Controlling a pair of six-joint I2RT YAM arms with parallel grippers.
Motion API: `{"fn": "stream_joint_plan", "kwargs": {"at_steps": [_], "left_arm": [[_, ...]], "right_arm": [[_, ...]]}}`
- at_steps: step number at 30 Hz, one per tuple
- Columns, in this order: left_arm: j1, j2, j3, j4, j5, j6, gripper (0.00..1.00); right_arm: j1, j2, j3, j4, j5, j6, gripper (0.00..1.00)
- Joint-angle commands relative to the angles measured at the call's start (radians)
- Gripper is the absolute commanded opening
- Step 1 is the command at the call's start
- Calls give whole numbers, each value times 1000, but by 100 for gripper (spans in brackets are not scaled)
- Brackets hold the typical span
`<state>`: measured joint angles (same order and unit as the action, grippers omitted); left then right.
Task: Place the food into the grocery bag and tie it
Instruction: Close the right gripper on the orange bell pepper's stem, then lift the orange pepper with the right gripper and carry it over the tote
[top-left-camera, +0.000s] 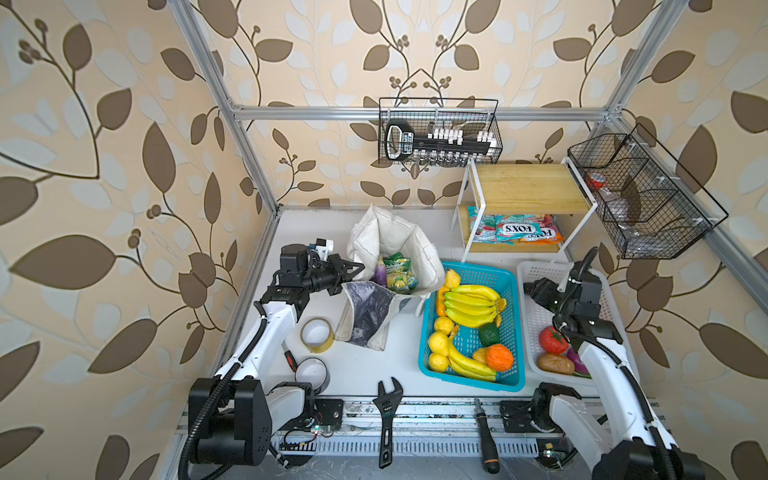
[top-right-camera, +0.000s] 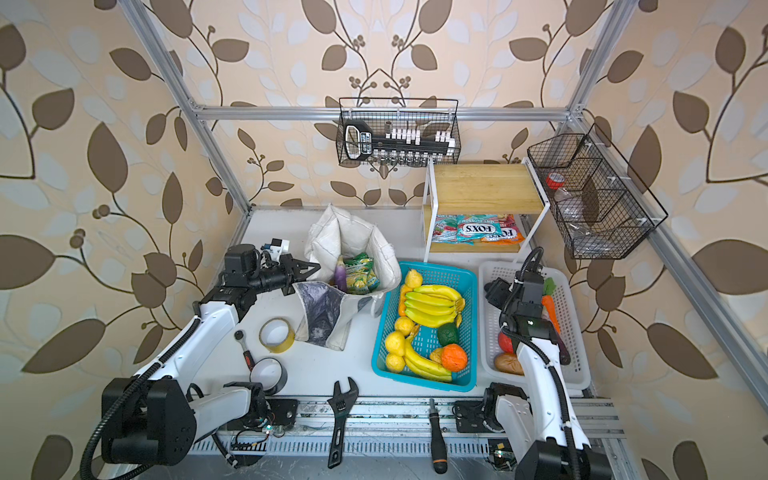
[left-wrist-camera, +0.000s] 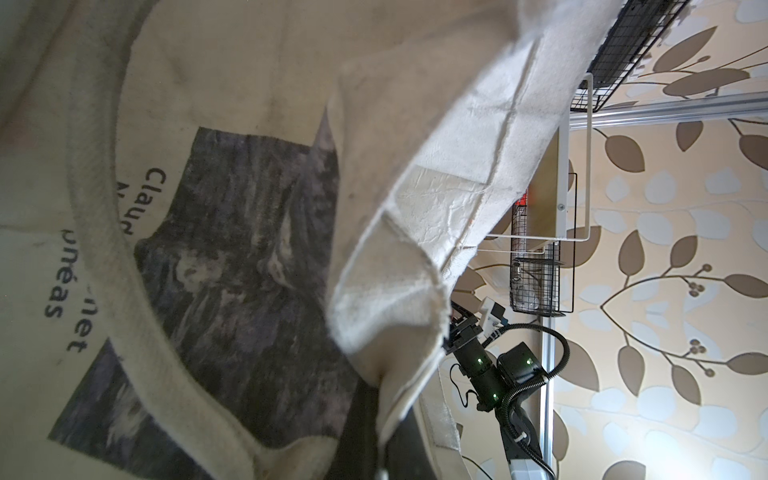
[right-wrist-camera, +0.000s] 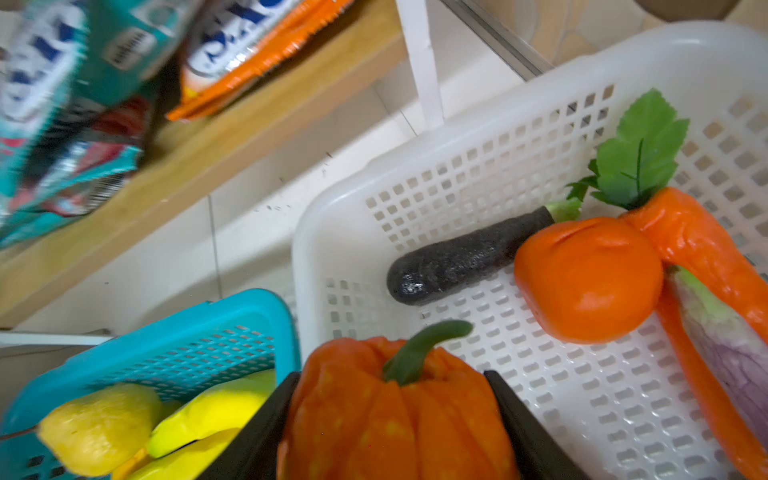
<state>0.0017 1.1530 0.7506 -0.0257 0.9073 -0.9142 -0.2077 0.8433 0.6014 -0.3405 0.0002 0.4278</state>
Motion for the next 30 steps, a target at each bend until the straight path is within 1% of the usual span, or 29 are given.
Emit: {"fn": "stream_joint_plan", "kwargs": {"at_steps": [1,8,11,13,15,18,21,23,25,28,30], "left_arm": [[6,2,33,-6,-8,32,0],[7,6,35,-14,-7,38,0],[7,1,37,-11,-4,37,0],[7,-5,38,-8,-10,36,0],[6,-6,32,-2,-16,31,0],[7,-3,27,7,-11,26,0],[6,2,32,9,-10,23,0],[6,5,31,19,-3,16,0],[6,9,31,26,6,11,0],[6,8,32,22,10,16,0],[6,10,37,11,10,24,0]], "right_arm": [[5,-48,13,-25,-91,1,64],[22,-124,78,-90,-186,27,64],[62,-165,98,-98,-215,66,65],[113,-200,105,-74,-213,117,65],[200,-223,114,-32,-179,160,64],[376,-210,166,-22,-38,186,64],[563,-159,218,18,85,202,64],[704,-99,252,64,170,201,64],[805,-23,291,107,225,202,64],[932,107,347,197,249,198,64],[988,200,382,251,249,195,64]]}}
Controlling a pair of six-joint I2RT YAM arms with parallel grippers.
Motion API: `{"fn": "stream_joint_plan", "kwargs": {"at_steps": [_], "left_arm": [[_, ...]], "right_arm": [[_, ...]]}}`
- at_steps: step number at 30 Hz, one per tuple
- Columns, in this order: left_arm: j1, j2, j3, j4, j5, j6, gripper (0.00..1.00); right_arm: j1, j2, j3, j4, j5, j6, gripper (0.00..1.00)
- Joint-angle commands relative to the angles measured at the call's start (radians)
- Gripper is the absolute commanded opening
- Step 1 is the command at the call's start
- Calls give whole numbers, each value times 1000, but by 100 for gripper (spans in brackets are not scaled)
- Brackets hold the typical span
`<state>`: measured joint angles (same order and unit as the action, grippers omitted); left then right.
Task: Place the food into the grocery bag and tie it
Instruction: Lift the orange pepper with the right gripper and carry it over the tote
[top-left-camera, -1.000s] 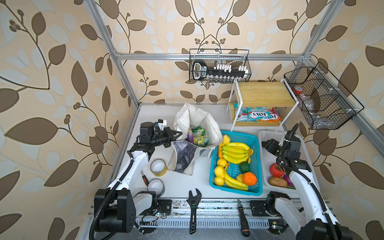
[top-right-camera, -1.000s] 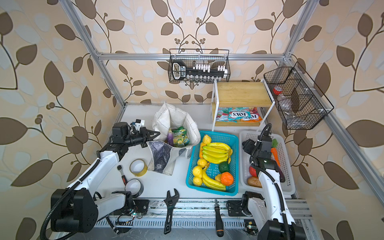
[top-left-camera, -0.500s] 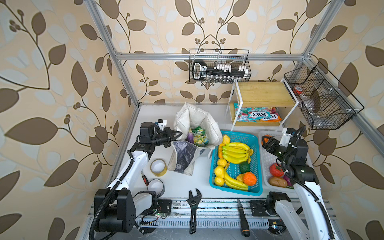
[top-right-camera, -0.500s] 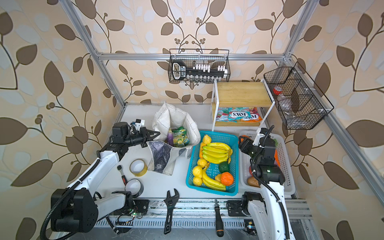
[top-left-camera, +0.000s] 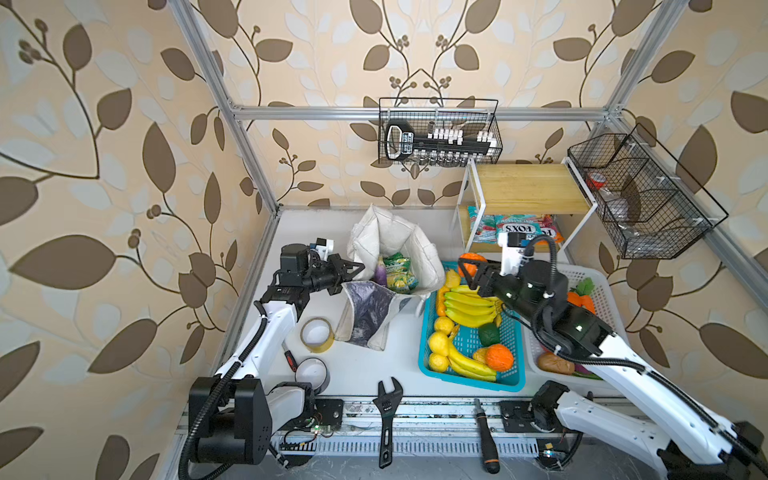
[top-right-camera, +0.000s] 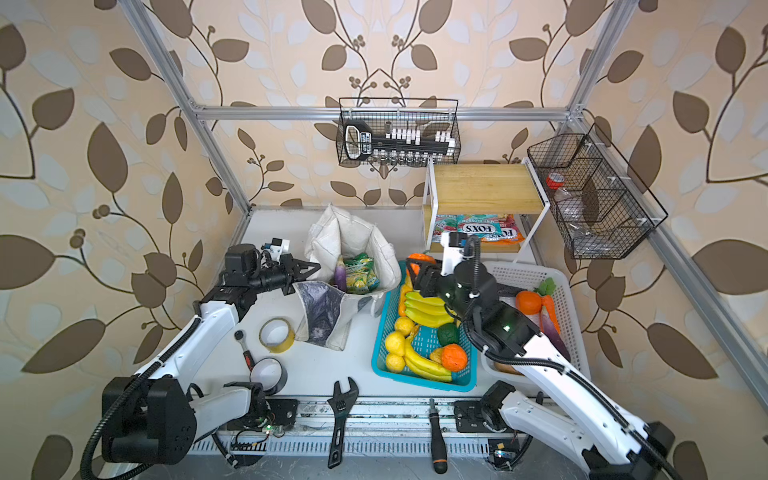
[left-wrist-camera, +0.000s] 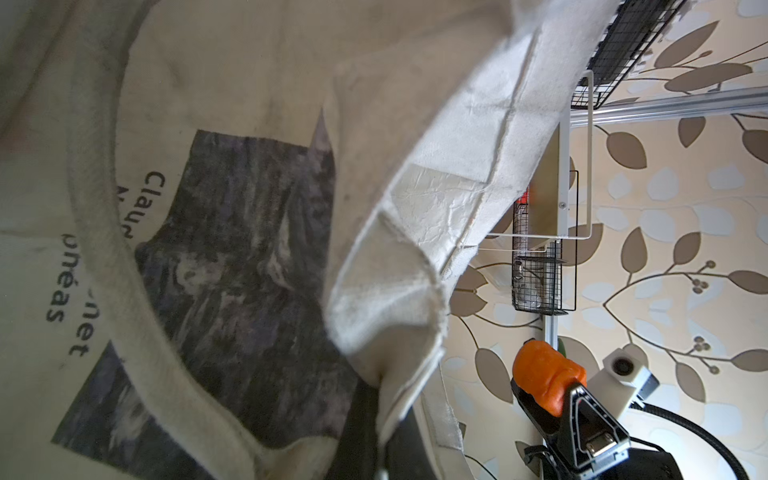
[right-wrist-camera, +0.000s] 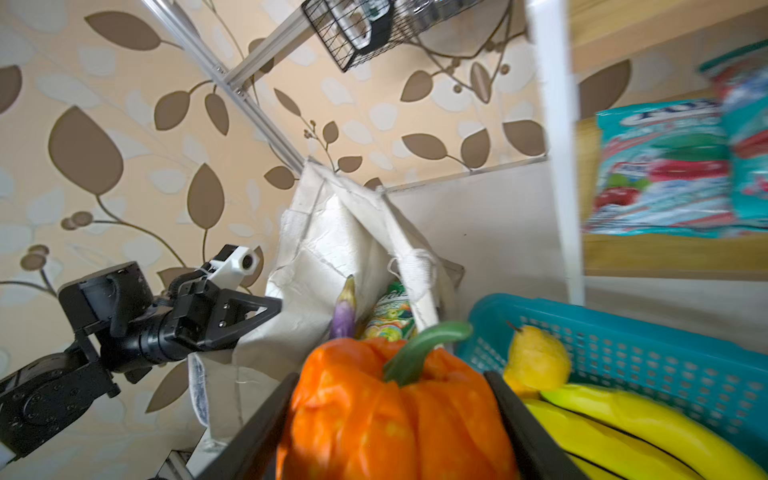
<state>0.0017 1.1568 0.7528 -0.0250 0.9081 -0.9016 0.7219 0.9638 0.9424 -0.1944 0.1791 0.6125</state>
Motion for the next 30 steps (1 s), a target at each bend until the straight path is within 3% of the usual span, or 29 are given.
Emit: {"fn": "stream_joint_plan", "kwargs": {"at_steps": [1,5,13,21,24,30], "left_arm": [[6,7,39,6,10,13,0],[6,7,58,-14,17,25,0],[6,11,105,-65,25,40,0],[6,21,117,-74,21,66,0],[5,21,129,-83,32,73,0],[4,14,127,-84,14,75,0]], "right_arm": [[78,132,65,127,58,11,64],[119,326,175,172,-16,-3,64],[120,639,428,68,-130,-78,65],[87,797,550,-40,-177,-107,65],[89,870,614,-135,-145,-138,65],[91,942,621,-142,-168,-152,65]]}}
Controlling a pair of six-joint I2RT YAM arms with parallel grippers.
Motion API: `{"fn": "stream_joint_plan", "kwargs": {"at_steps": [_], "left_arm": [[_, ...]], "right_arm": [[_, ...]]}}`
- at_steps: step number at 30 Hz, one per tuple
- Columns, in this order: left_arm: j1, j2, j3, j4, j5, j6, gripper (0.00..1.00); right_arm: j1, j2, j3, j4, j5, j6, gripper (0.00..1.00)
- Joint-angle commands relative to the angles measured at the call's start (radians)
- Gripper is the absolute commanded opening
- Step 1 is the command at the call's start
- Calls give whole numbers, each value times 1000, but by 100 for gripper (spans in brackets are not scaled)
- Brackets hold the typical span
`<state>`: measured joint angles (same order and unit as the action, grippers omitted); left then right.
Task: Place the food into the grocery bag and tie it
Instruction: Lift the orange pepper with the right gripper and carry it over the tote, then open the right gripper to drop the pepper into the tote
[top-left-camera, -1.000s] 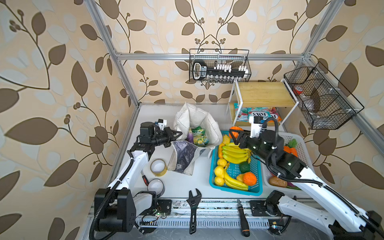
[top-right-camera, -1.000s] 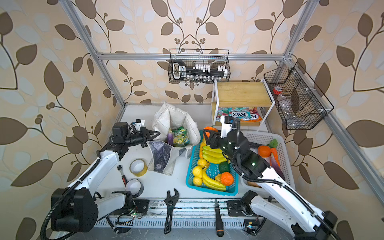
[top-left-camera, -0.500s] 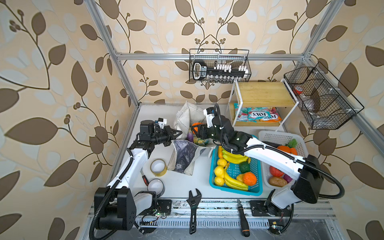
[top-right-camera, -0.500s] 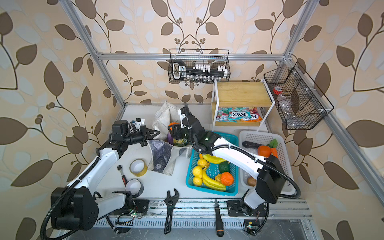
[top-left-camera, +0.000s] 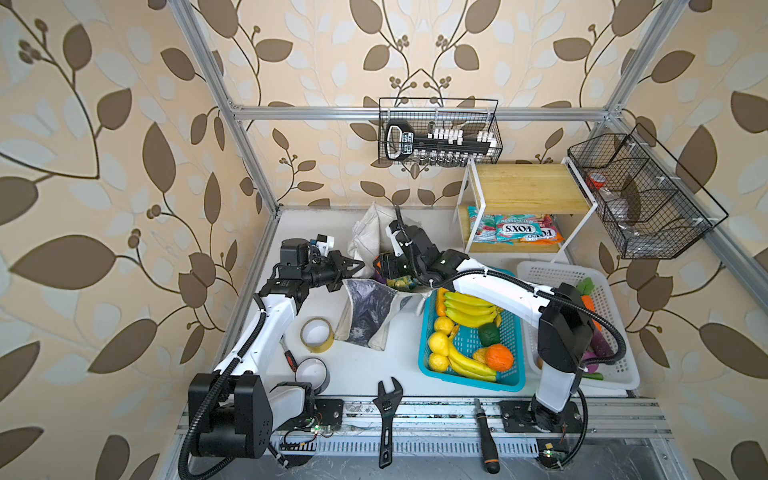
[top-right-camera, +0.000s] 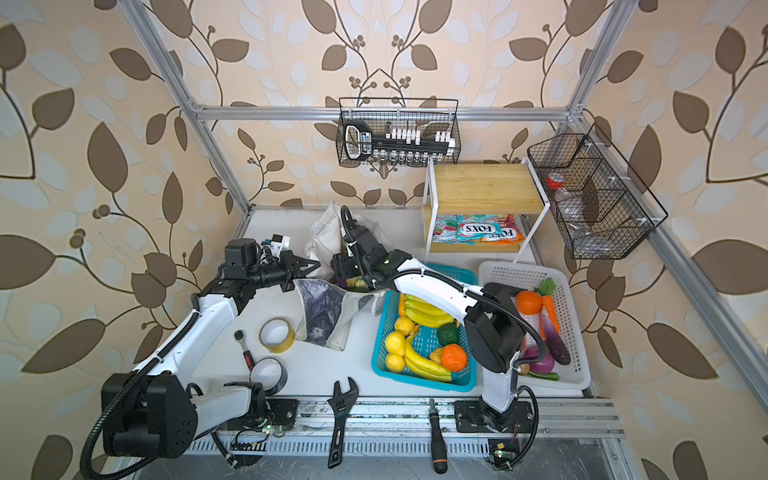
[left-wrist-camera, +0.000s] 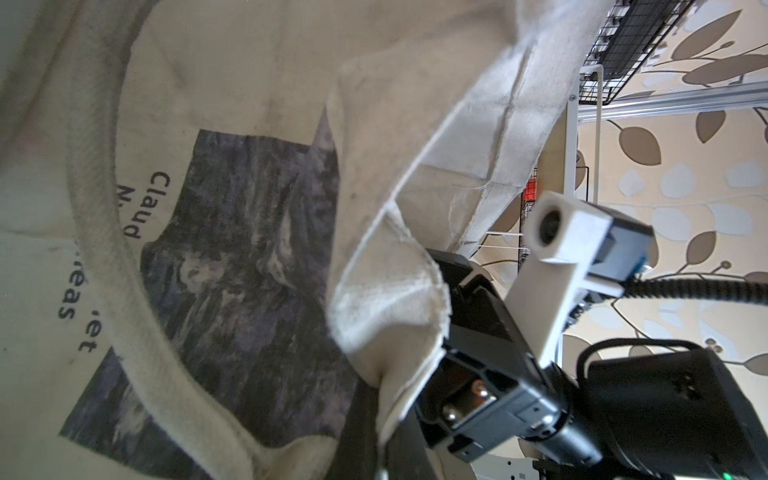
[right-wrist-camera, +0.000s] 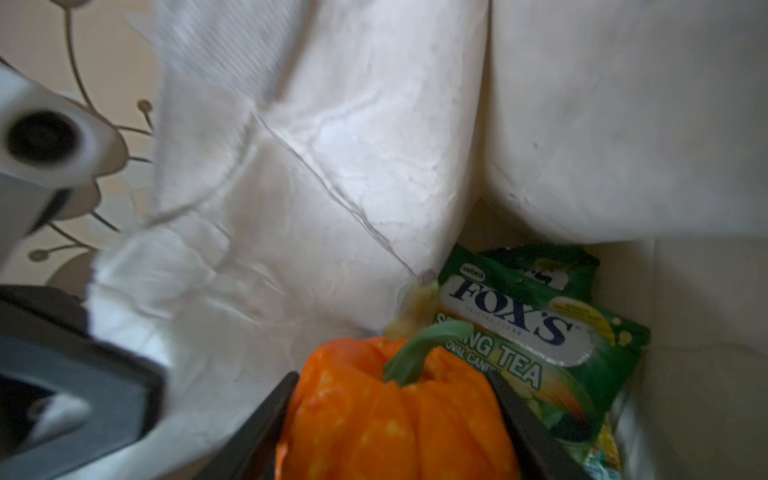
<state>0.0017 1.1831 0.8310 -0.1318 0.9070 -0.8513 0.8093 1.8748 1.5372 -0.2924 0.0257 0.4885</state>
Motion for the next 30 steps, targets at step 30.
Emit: {"fn": "stream_joint_plan", "kwargs": {"at_steps": [30], "left_arm": [[-20,15,40,25,-27,51,0]], "right_arm": [[-33,-3,27,-94,23,-112,100]]}}
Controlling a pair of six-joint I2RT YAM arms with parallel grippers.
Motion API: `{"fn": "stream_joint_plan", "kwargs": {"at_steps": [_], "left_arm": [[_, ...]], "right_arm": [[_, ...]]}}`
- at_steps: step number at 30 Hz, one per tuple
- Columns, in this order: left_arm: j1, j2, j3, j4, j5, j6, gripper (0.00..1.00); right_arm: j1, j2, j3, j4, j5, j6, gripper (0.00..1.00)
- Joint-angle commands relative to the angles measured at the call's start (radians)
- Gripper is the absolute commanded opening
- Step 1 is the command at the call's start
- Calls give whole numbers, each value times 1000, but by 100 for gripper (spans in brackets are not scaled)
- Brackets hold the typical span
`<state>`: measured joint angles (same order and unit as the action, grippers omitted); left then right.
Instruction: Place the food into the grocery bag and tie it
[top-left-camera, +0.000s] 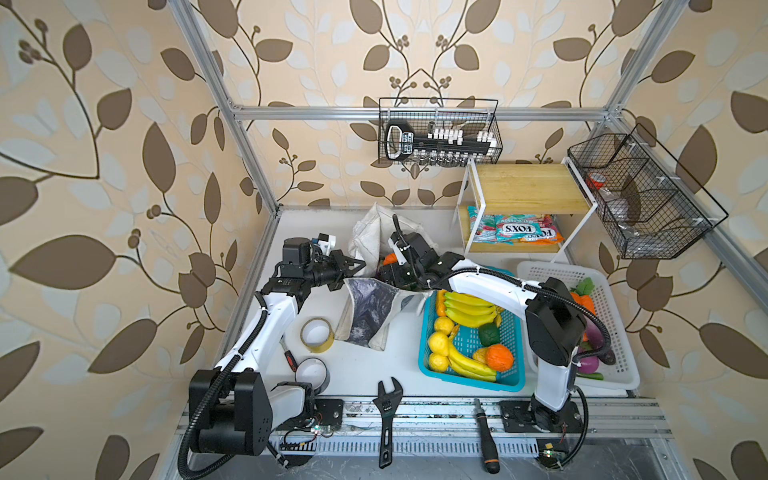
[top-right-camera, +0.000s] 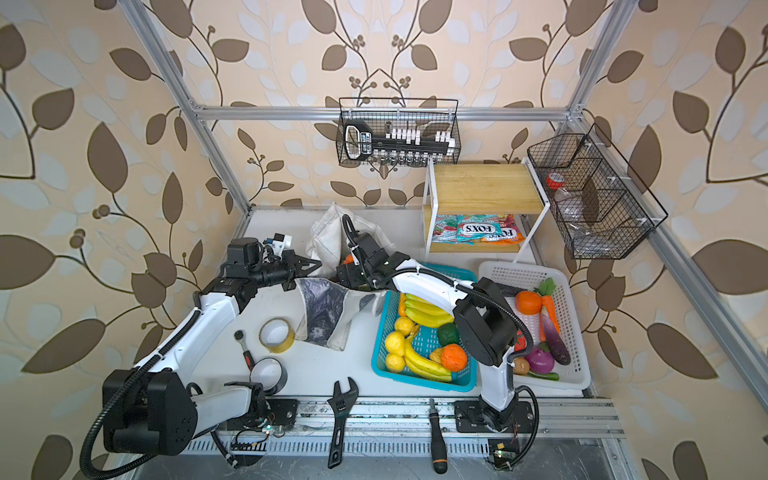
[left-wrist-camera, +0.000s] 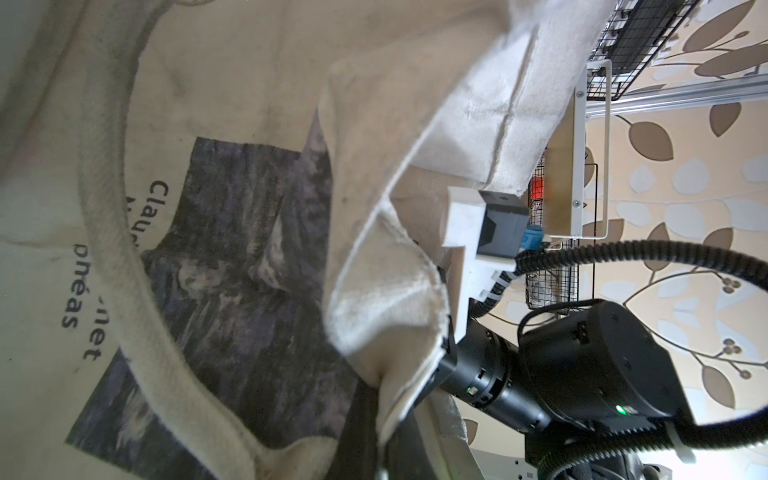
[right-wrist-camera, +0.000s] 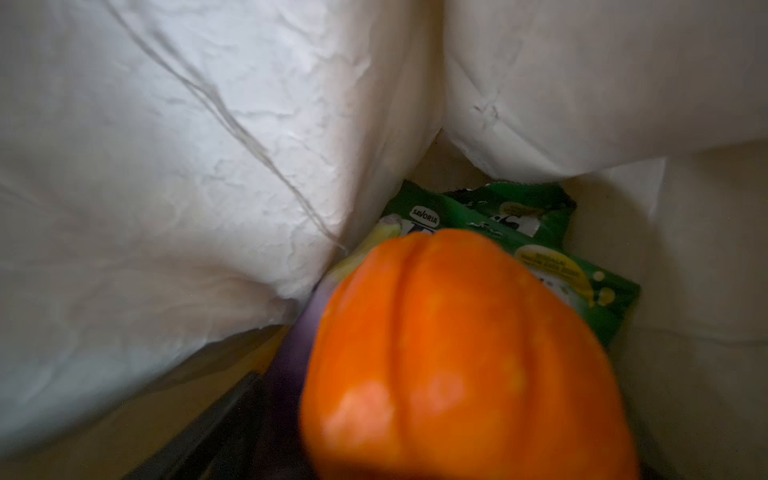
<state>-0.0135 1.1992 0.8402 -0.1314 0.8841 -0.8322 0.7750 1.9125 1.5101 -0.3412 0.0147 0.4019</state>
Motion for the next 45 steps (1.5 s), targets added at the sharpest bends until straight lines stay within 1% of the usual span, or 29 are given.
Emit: {"fn": "stream_joint_plan", "kwargs": {"at_steps": [1,4,8,12,14,15,17,20,24,26,29,30,32,34,36,39,42,45], "left_arm": [[-4,0,30,26,-7,30,0],[1,-5,35,20,-12,30,0],[13,-58,41,6,-78,27,0],[34,-112,93,-79,-187,31,0],[52,-132,113,-136,-265,39,0],[65,-145,109,-133,-291,35,0],[92,-165,103,-141,-321,18,0],[129,-186,99,-168,-356,25,0],[186,-205,87,-201,-367,48,0],[211,-216,62,-161,-343,44,0],[218,-177,69,-156,-264,39,0],[225,-165,71,-164,-242,38,0],[257,-173,73,-183,-241,50,0],[291,-199,69,-198,-268,62,0],[309,-215,63,-212,-263,71,0],[321,-236,41,-220,-228,92,0],[344,-248,40,-271,-223,129,0],[374,-259,16,-260,-178,123,0]], "right_arm": [[1,-56,68,-56,41,-31,100],[0,-129,91,-74,71,-40,100],[-18,-256,69,-63,50,-14,100],[-41,-379,-22,-27,1,19,100],[-58,-432,-85,3,-31,33,100],[-78,-456,-115,16,-53,51,100],[-109,-494,-163,29,-87,76,100],[-145,-545,-235,47,-100,92,100],[-178,-576,-329,77,-120,128,100],[-184,-571,-363,96,-134,139,100],[-191,-523,-376,114,-159,149,96],[-196,-504,-379,119,-166,159,93],[-201,-481,-393,151,-175,179,87],[-195,-455,-403,184,-172,205,82],[-173,-415,-397,225,-180,226,77],[-143,-348,-387,275,-167,260,75],[-129,-272,-378,317,-142,287,73],[-137,-194,-364,366,-205,340,71]]}}
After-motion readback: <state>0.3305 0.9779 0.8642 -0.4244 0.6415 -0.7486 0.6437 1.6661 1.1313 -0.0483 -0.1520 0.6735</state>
